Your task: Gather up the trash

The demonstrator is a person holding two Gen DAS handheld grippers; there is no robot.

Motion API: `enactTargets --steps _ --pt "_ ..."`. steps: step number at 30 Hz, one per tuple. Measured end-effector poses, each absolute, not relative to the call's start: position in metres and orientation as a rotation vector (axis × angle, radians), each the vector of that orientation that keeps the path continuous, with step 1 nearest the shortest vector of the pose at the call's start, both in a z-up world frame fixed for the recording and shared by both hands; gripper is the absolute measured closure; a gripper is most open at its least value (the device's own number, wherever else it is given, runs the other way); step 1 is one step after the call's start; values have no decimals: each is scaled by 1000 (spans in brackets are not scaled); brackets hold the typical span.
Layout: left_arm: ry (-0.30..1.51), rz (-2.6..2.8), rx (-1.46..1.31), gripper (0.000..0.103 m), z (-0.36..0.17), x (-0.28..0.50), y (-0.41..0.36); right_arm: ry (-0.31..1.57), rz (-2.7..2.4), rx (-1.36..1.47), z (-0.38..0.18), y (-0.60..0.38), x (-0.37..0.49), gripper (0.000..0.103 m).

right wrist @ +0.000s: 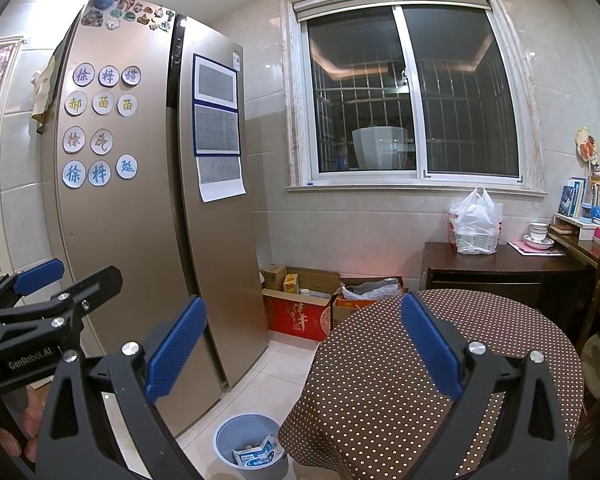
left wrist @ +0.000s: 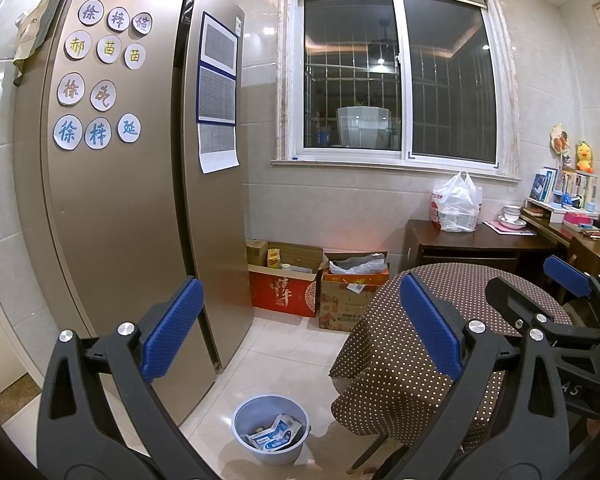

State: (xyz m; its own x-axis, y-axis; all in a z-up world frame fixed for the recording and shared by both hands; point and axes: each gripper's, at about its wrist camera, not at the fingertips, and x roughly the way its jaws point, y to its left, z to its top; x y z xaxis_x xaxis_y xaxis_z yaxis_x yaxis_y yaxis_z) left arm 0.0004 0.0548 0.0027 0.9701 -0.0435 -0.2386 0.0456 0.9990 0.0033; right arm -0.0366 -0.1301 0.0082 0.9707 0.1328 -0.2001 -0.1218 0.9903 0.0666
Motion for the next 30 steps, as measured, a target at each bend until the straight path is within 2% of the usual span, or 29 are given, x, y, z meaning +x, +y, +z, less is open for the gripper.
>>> enactTargets --steps 30 --pt "252 -46 10 6 -5 3 66 223 134 58 0 -120 -32 7"
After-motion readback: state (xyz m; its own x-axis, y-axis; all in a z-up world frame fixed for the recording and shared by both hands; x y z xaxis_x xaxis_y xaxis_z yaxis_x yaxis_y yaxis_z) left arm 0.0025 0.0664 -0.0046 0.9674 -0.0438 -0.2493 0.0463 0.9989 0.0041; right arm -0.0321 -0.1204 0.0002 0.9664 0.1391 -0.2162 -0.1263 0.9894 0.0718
